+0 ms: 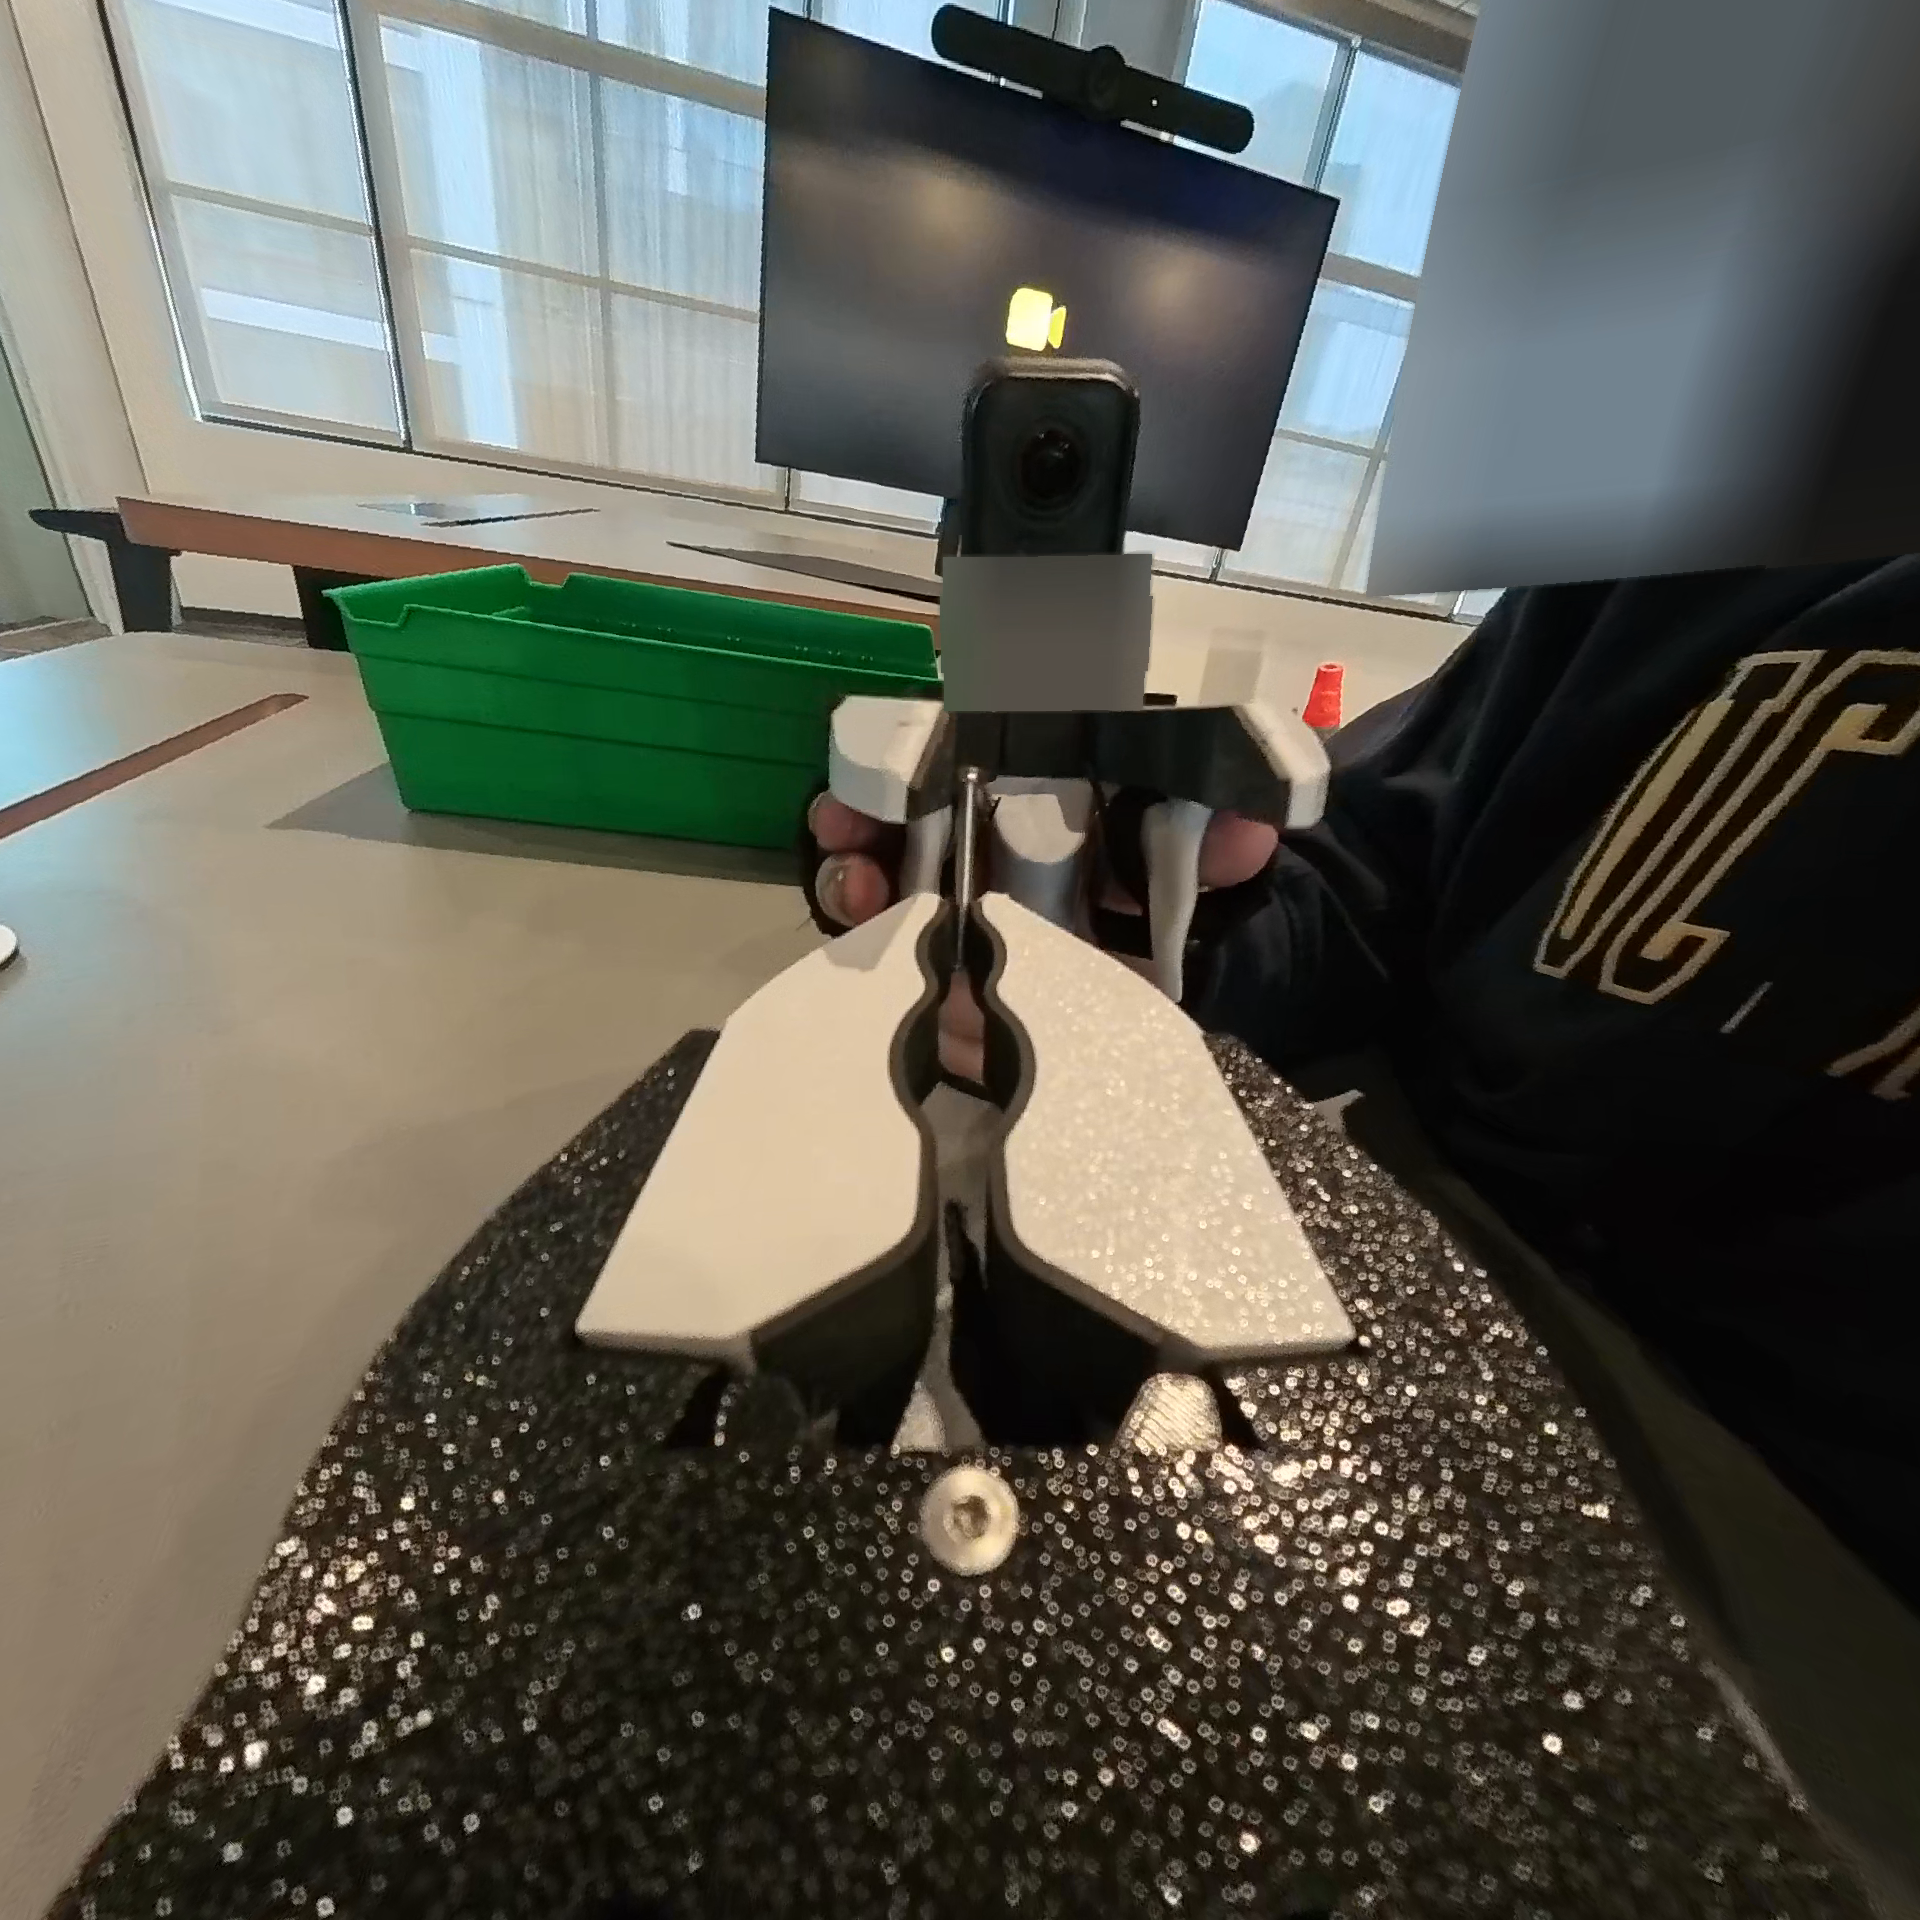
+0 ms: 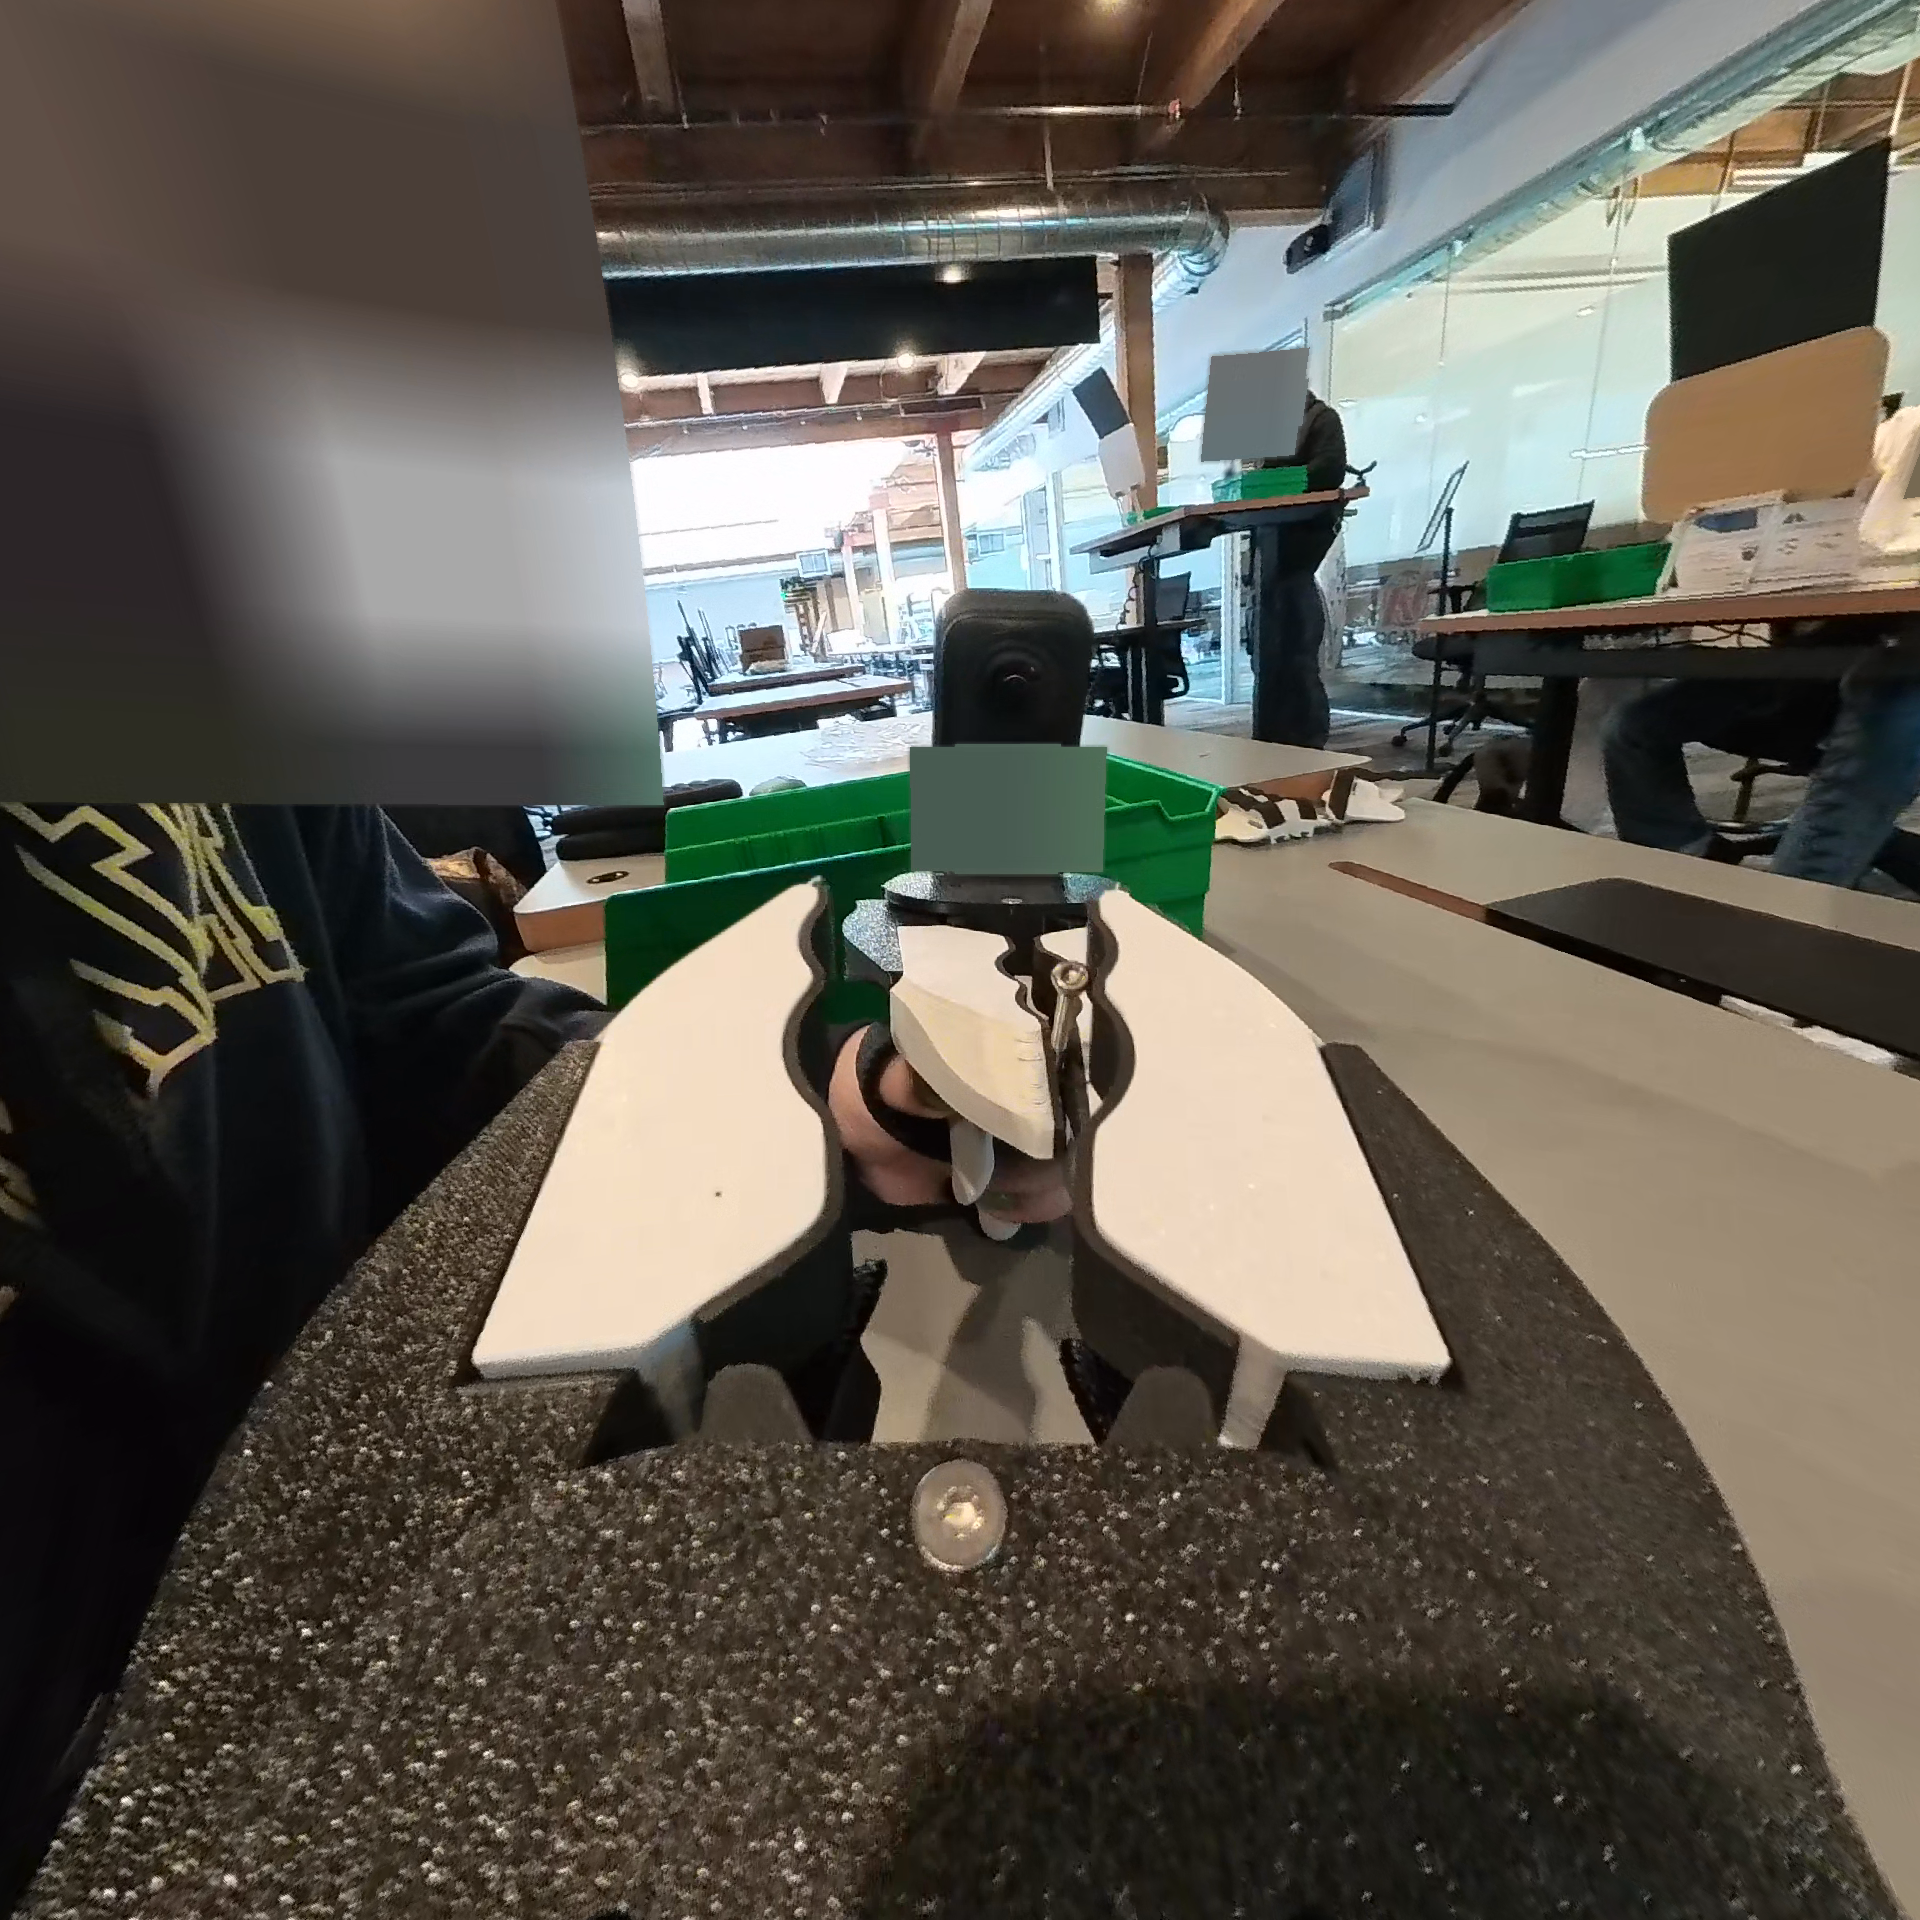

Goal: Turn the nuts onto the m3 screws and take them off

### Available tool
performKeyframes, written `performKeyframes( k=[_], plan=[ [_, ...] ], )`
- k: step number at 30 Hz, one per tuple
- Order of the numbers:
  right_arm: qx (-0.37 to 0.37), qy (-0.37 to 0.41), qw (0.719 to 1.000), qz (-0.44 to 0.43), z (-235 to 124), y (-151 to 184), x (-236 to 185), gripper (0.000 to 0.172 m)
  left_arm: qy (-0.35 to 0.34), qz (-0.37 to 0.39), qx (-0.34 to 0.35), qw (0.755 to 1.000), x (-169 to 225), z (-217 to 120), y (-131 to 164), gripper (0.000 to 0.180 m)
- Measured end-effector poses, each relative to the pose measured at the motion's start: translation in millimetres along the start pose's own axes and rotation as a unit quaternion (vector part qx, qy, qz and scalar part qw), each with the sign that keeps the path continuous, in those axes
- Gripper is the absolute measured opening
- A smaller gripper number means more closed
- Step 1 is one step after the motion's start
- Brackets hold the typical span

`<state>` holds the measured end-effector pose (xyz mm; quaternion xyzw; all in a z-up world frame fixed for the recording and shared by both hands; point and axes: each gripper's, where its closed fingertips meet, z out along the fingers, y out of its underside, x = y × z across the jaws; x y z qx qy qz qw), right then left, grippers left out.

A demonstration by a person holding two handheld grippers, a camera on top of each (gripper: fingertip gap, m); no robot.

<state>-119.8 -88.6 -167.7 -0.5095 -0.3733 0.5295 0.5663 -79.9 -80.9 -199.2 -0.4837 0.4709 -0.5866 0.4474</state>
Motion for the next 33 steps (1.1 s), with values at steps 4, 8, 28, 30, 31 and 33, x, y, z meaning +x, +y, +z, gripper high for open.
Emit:
performKeyframes(
  k=[4,8,28,30,31,33],
  plan=[
    [0.0,0.005,1.0,-0.005,0,0,1,0.046,0.0,-0.001,-0.001,1.0,0,1,0,0.002],
    [0.001,0.01,1.0,-0.016,-1,1,1,0.047,0.001,-0.008,0.003,1.0,0,1,0,0.002],
    [0.021,0.05,0.997,-0.046,-4,-7,10,0.042,0.02,-0.053,0.047,0.997,-3,-7,-10,0.002],
    [0.02,0.047,0.998,-0.047,-1,-7,9,0.042,0.024,-0.056,0.043,0.997,-2,-6,-8,0.002],
    [0.02,0.045,0.998,-0.048,0,-7,8,0.042,0.025,-0.057,0.038,0.997,-2,-6,-7,0.002],
    [0.013,0.044,0.998,-0.05,2,-5,8,0.042,0.027,-0.056,0.033,0.998,-1,-4,-6,0.002]
  ],
)
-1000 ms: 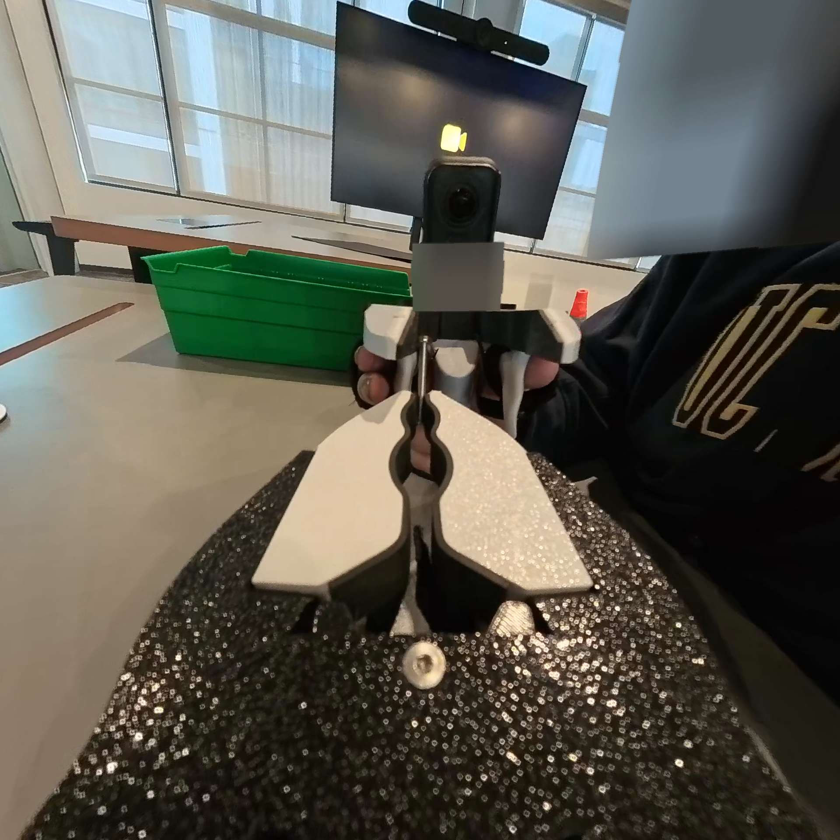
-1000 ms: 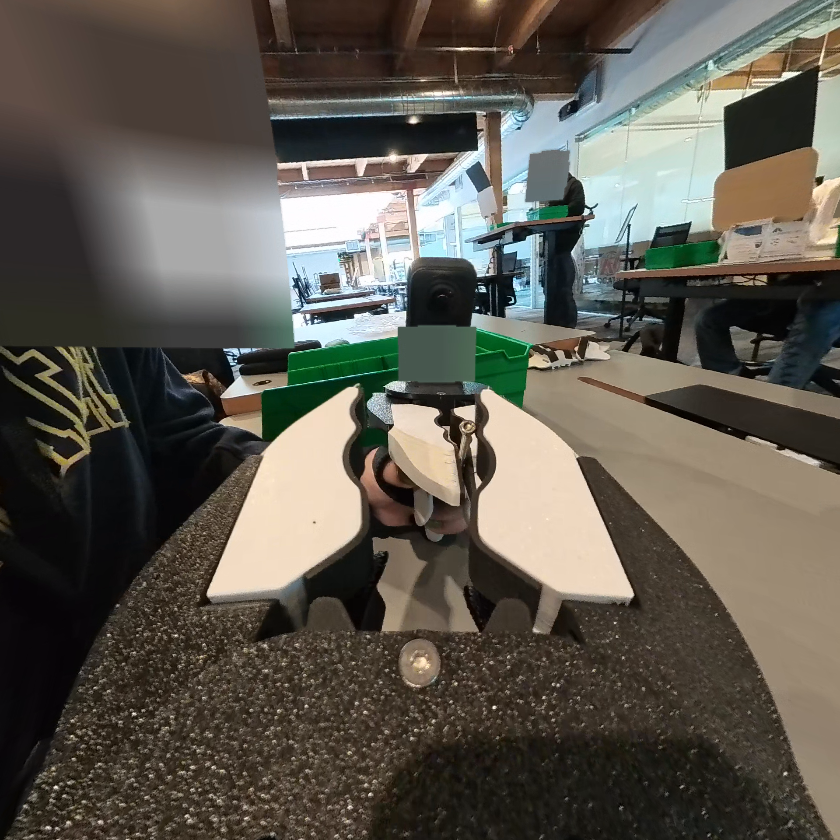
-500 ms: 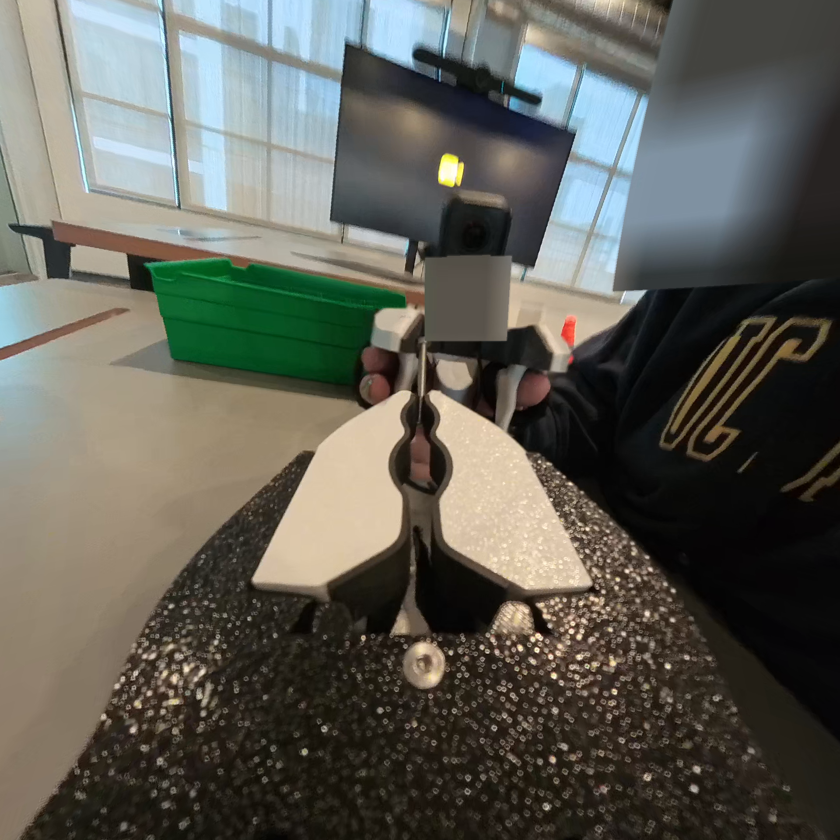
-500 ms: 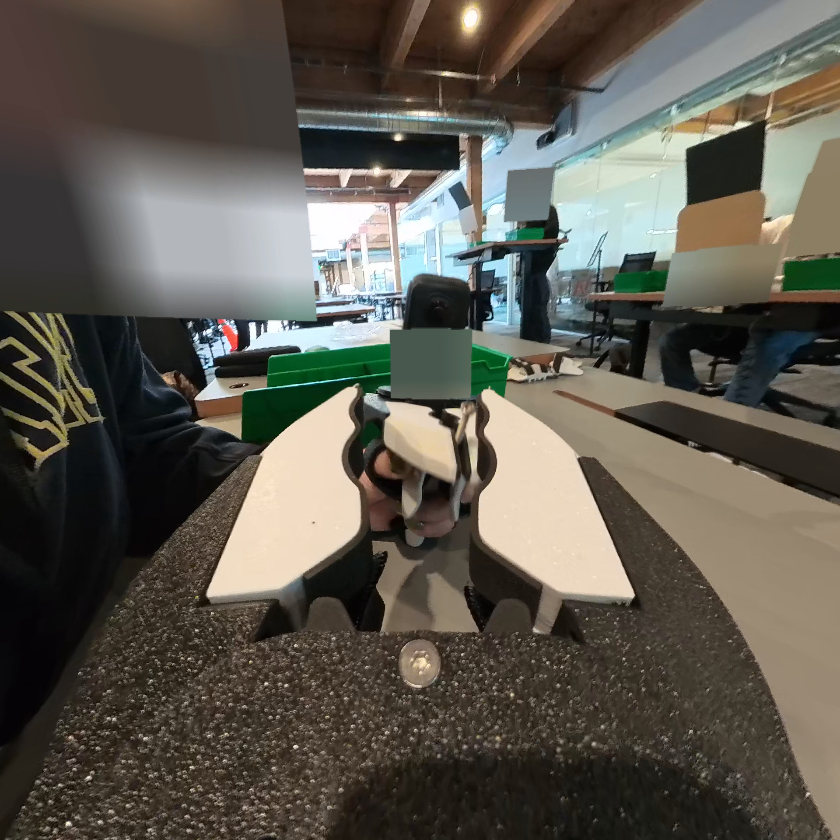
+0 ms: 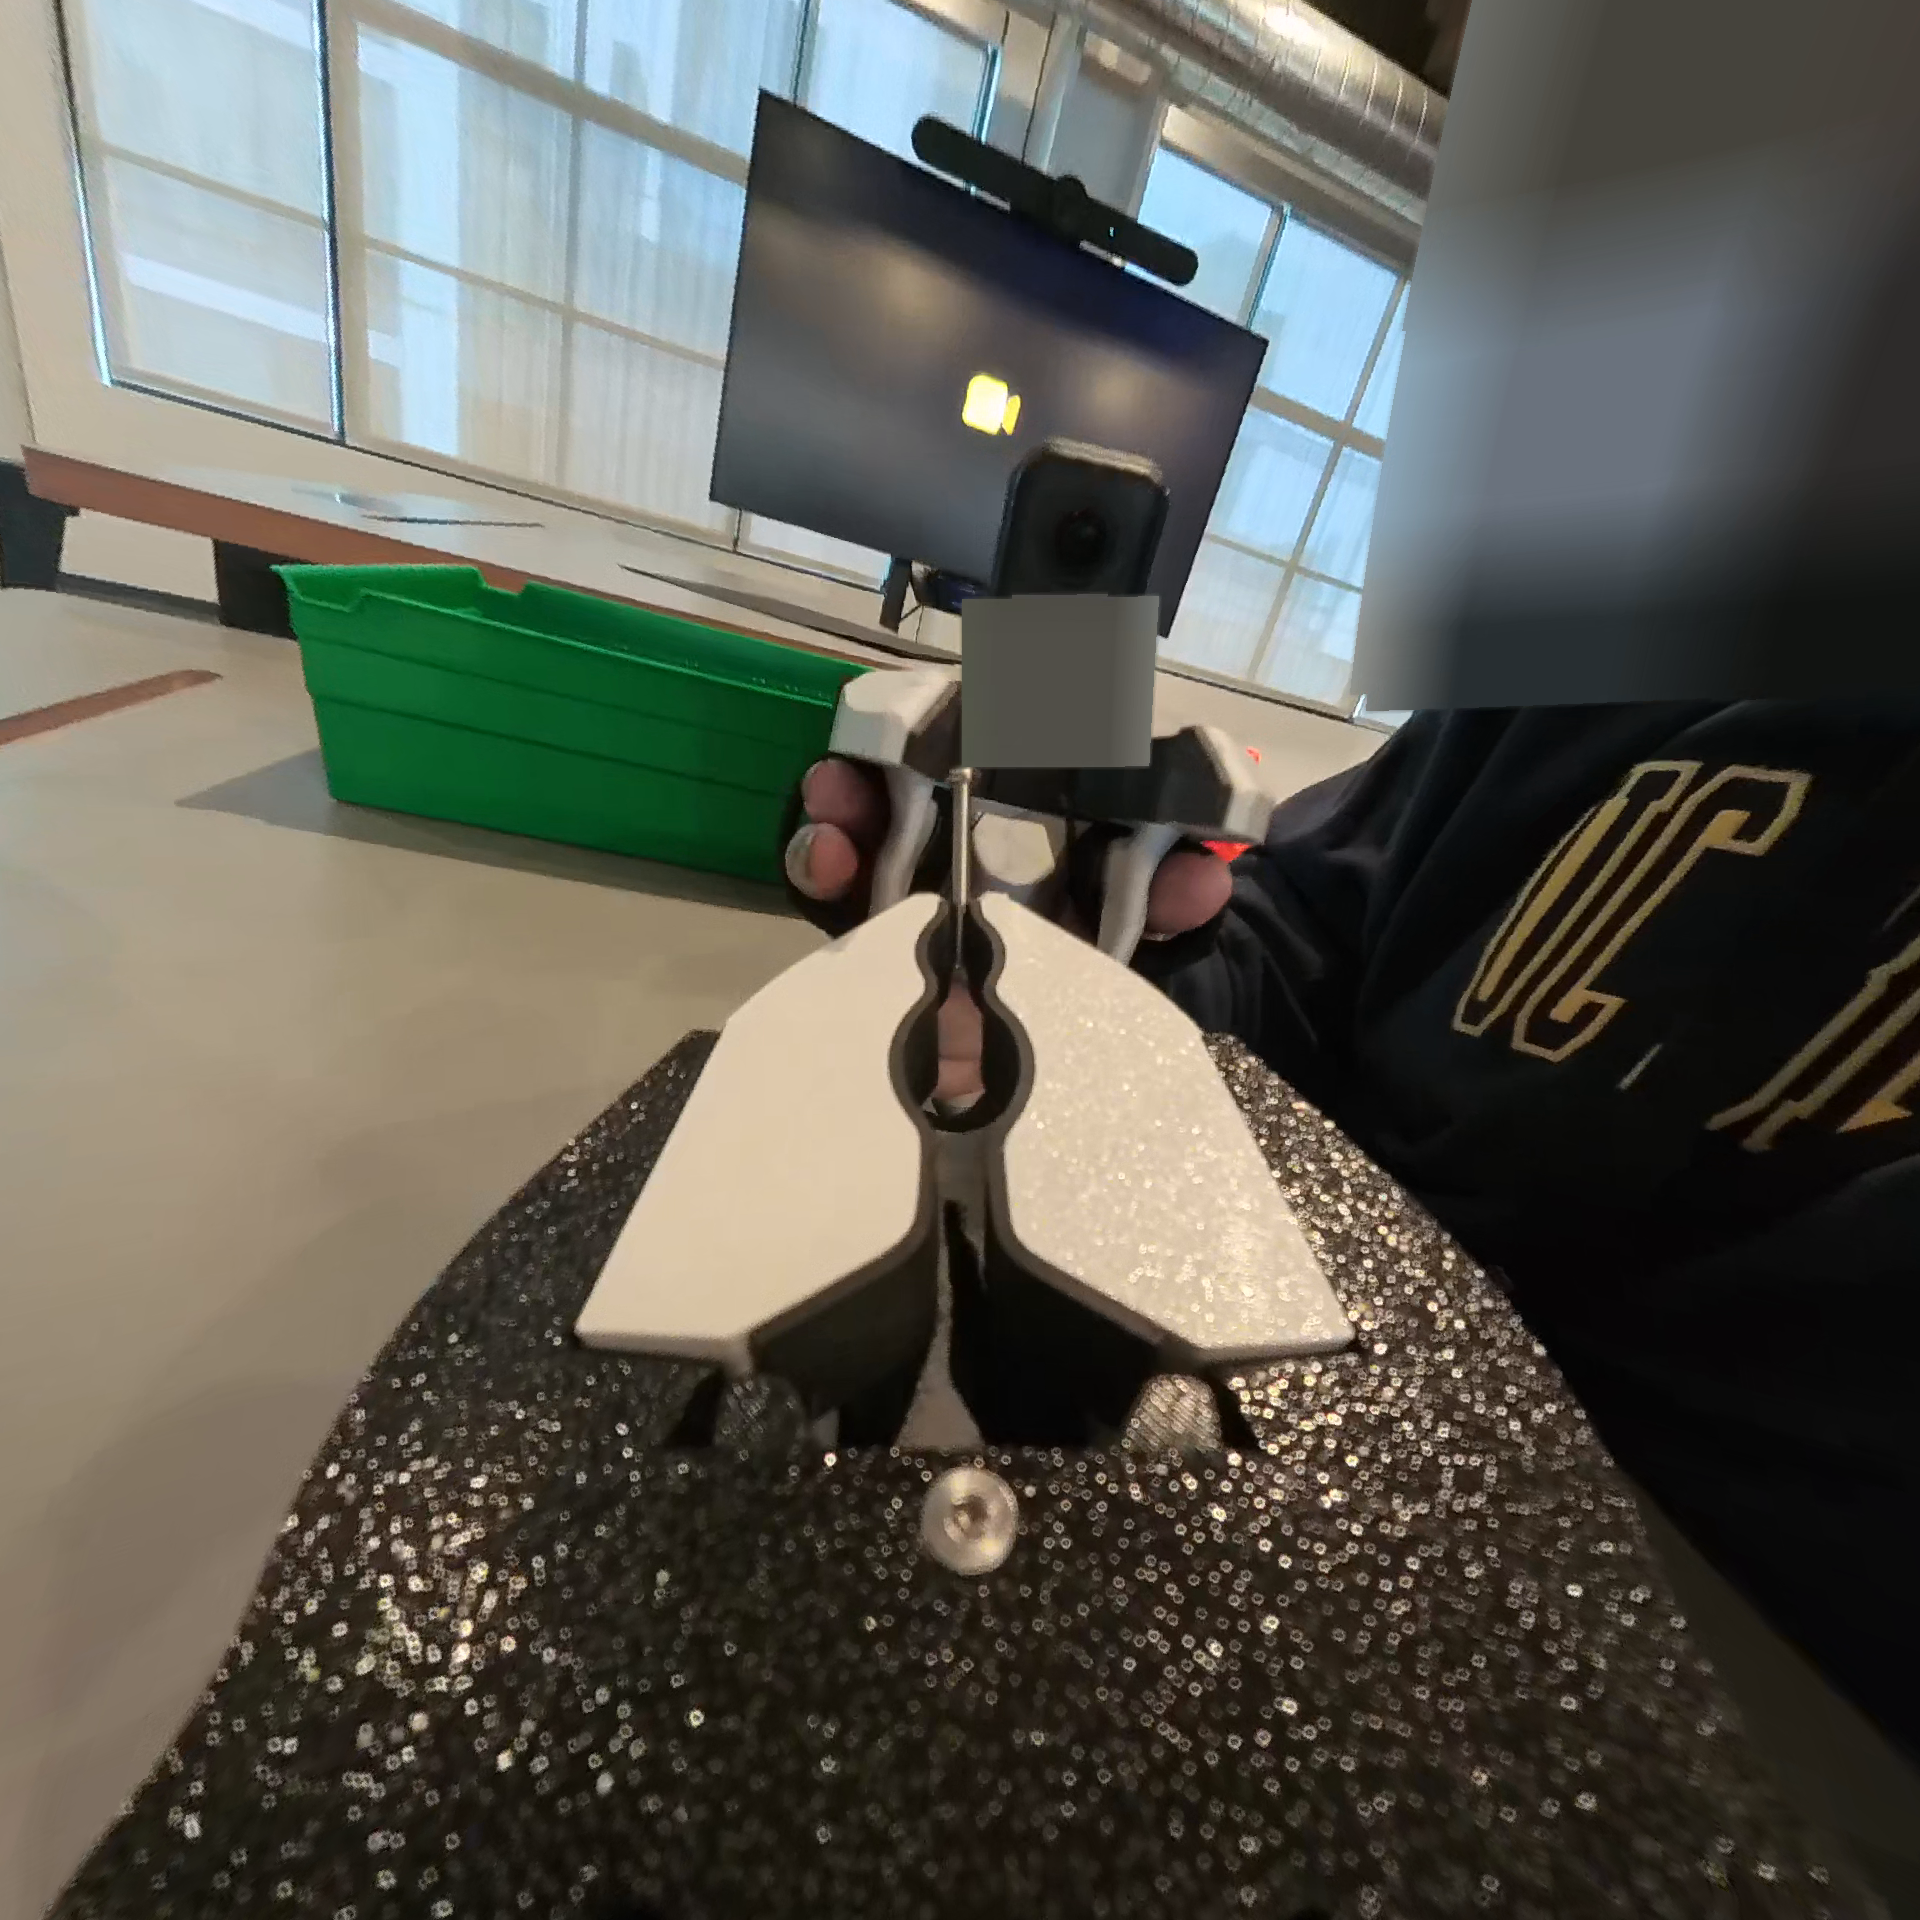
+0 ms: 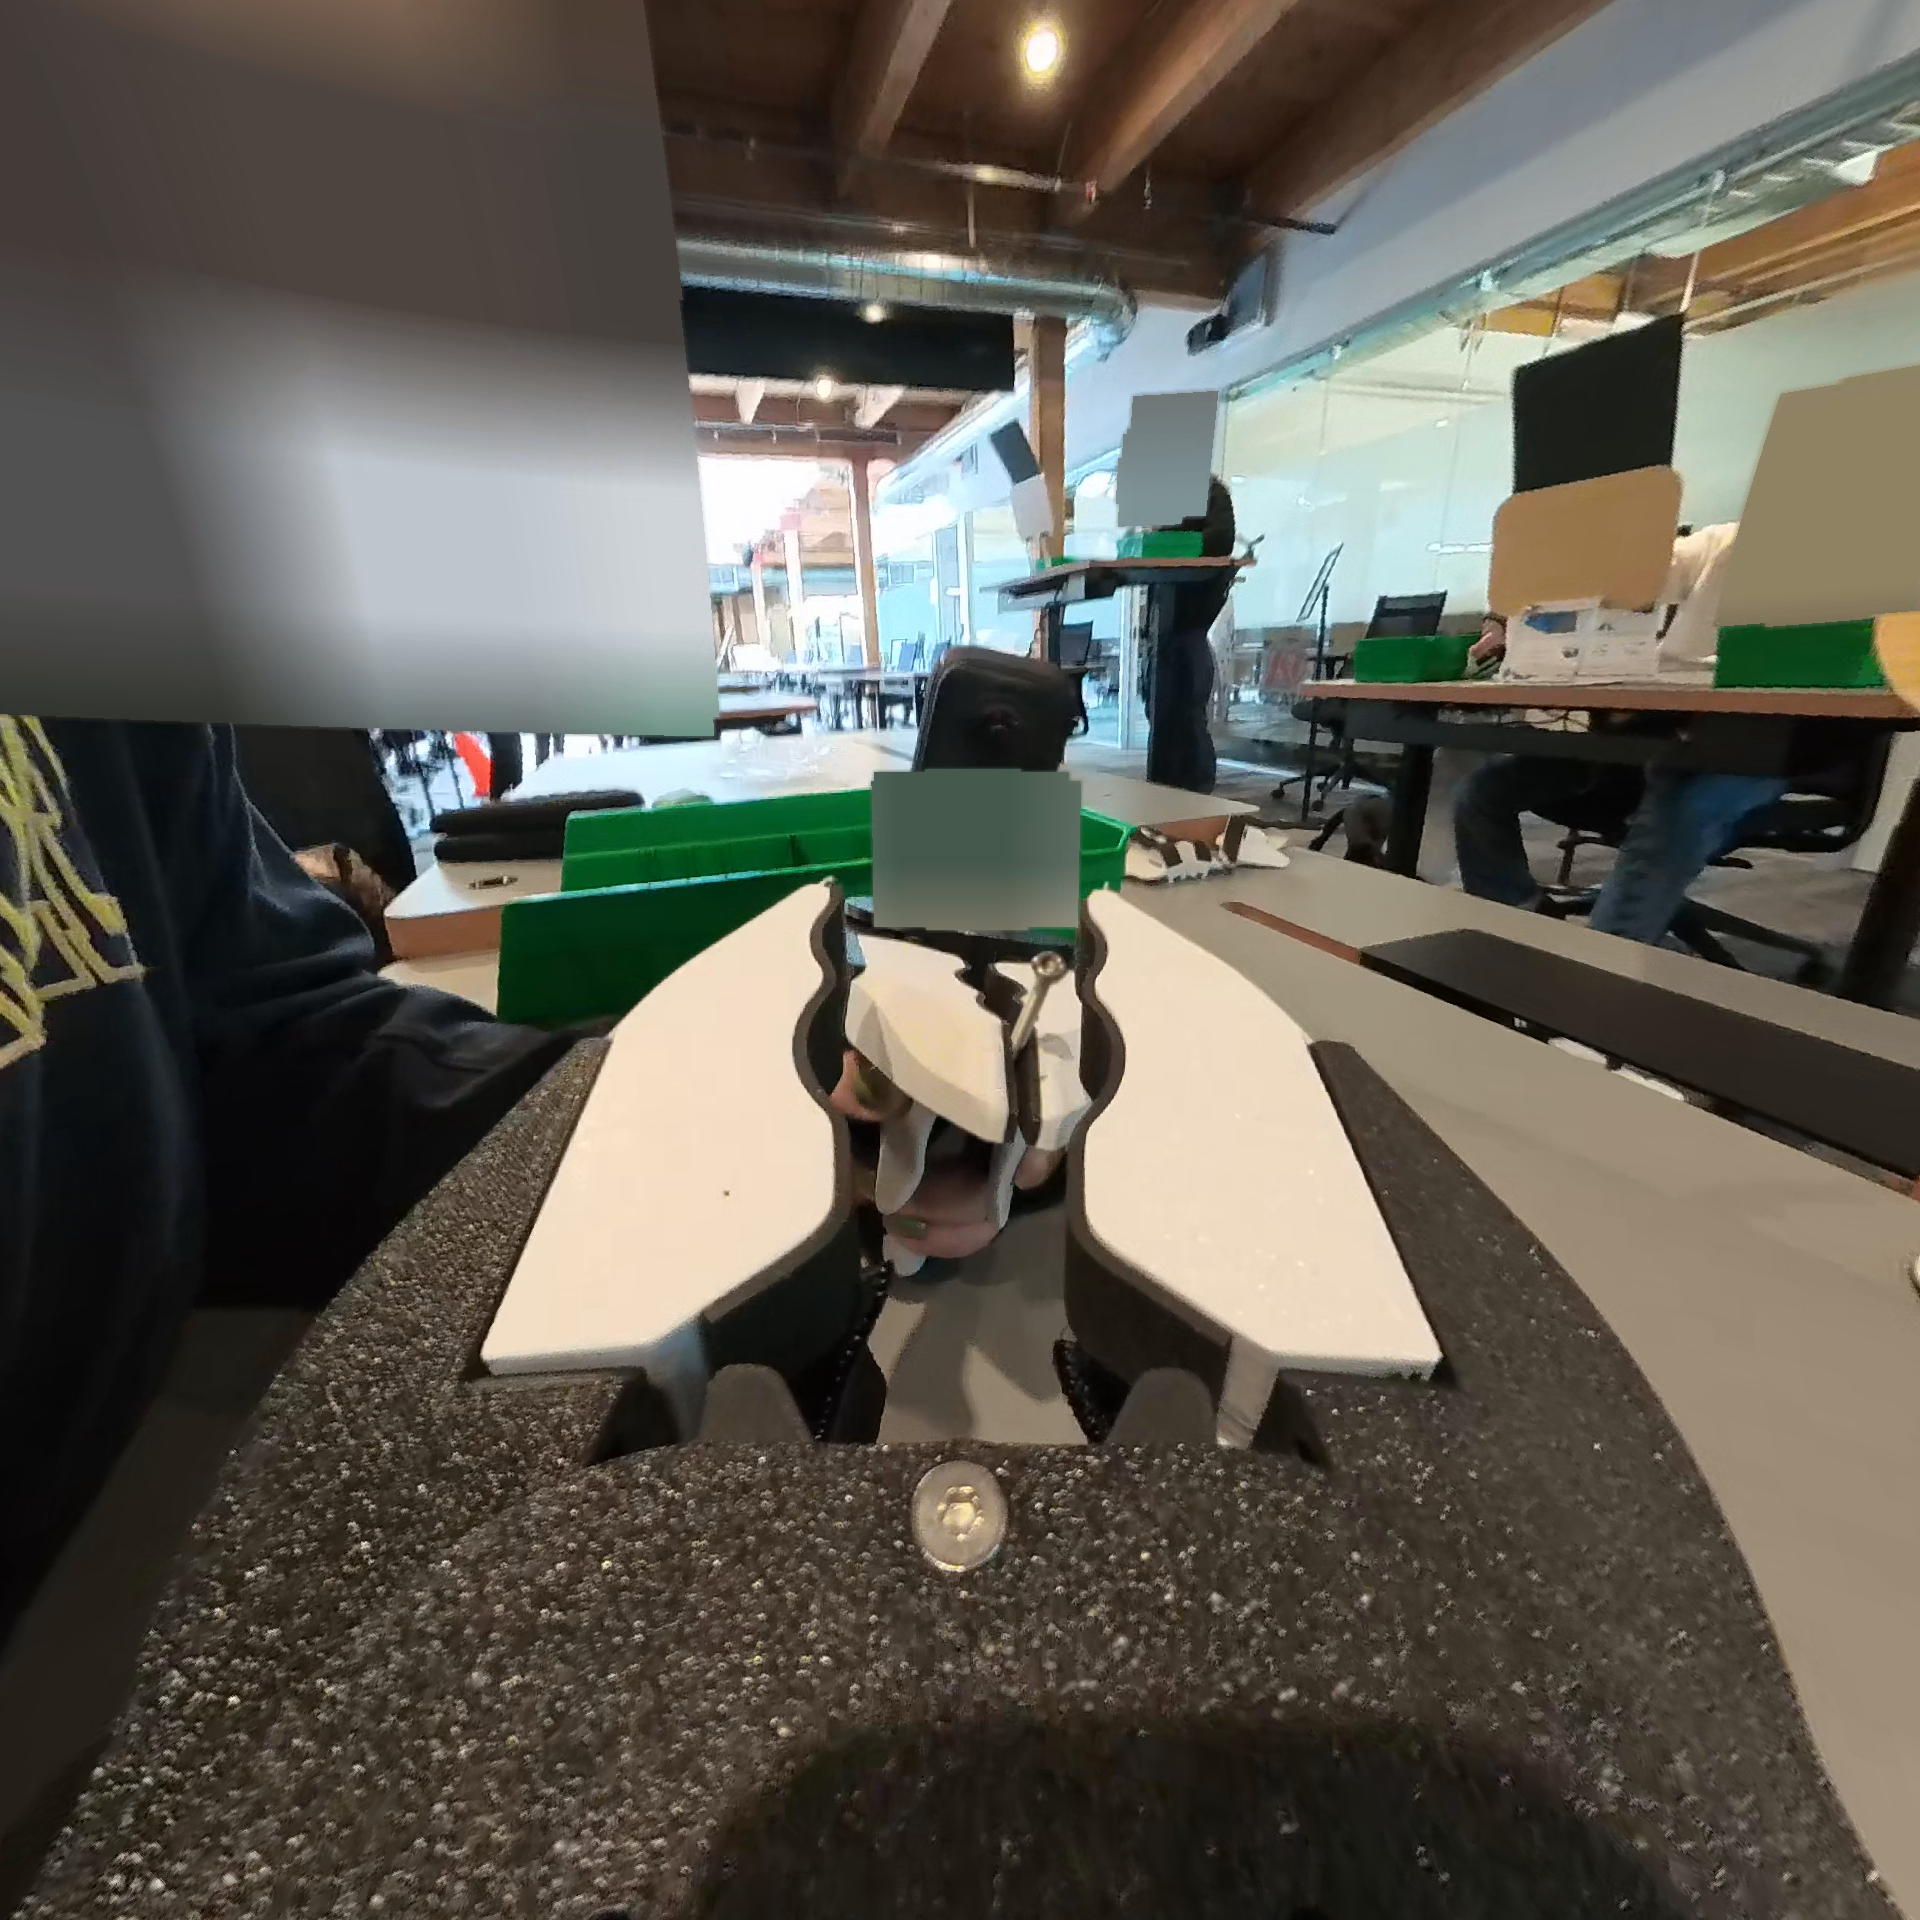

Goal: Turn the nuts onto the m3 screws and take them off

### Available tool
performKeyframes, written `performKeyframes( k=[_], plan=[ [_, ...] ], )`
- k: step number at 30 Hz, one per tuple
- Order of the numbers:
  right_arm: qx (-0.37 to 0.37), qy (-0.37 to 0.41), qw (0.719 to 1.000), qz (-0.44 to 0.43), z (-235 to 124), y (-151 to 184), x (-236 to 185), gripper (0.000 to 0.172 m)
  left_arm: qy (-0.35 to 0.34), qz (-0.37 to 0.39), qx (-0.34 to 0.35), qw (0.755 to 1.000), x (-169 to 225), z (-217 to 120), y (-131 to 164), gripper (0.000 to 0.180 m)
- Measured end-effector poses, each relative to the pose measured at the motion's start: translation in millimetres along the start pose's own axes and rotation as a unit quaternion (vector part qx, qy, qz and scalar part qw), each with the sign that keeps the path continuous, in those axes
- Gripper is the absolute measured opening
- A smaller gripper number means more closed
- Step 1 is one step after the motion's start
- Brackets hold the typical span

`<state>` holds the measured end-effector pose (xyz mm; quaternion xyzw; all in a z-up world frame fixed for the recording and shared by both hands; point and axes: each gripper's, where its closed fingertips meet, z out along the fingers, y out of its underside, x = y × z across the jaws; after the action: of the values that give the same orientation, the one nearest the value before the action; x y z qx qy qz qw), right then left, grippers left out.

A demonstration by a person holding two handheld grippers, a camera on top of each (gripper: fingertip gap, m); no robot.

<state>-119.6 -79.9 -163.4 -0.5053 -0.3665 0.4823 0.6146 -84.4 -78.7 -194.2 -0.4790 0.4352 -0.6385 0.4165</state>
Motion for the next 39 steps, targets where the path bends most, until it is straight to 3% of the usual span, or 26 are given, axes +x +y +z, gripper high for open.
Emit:
performKeyframes(
  k=[19,23,27,34,36,39],
  plan=[
    [-0.01,-0.006,1.0,-0.001,-8,6,-2,0.047,-0.009,-0.008,0.016,1.0,-5,-3,-3,0.002],
    [-0.007,-0.003,1.0,-0.001,-17,3,4,0.03,0.01,-0.023,0.036,0.999,-3,-7,-9,0.002],
    [-0.103,0.026,0.994,-0.033,-30,2,16,0.028,-0.001,-0.011,0.016,1.0,-3,-4,-3,0.002],
    [-0.296,0.041,0.954,-0.031,-49,18,15,0.02,-0.069,0.093,-0.081,0.99,-9,5,17,0.002],
    [-0.311,0.019,0.949,-0.055,-51,20,9,0.02,-0.058,0.098,-0.098,0.989,-6,8,22,0.002],
    [-0.314,-0.015,0.936,-0.158,-54,19,3,0.015,-0.029,0.089,-0.11,0.99,1,11,27,0.002]
  ],
)
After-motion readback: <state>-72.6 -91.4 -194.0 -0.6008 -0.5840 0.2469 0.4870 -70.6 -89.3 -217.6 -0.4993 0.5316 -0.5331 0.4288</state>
